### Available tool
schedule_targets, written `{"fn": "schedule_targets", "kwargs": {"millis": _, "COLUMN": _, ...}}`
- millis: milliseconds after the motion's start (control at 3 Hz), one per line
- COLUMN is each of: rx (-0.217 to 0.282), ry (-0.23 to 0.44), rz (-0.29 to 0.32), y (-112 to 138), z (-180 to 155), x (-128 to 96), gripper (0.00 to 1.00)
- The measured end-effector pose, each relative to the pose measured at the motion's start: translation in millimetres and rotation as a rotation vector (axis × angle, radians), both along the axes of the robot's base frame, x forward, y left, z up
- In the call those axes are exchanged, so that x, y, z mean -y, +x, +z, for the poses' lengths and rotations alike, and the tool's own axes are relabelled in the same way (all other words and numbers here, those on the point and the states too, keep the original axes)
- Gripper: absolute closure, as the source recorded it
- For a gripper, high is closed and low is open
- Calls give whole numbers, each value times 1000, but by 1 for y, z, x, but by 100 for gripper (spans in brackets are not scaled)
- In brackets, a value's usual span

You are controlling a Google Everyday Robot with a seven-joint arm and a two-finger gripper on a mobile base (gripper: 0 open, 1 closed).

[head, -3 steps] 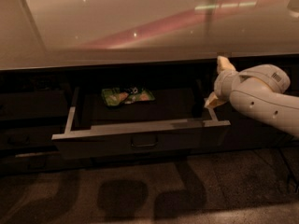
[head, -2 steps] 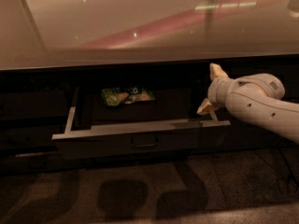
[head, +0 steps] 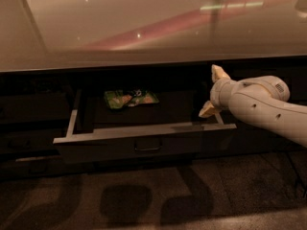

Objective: Open top drawer

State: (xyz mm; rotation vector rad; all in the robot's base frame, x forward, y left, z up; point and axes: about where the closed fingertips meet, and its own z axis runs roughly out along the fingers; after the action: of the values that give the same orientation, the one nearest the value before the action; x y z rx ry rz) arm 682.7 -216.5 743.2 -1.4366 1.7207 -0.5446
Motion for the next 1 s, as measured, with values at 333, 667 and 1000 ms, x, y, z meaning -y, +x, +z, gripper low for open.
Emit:
{"fn": "schedule_targets", "kwargs": {"millis": 333, "rx": -18, "ry": 19, "rz": 10, "y": -3, "z": -7, "x": -7, "gripper": 0}}
{"fn": "schedule_targets", "kwargs": {"millis": 667, "rx": -21, "ry": 10, "rz": 12, "y": -16, "z": -13, "x": -5, "gripper": 0}}
{"fn": "schedule_targets", "kwargs": {"millis": 1000, "rx": 14, "ry": -14, "rz": -3, "y": -39, "z": -7, "x": 17, "gripper": 0}}
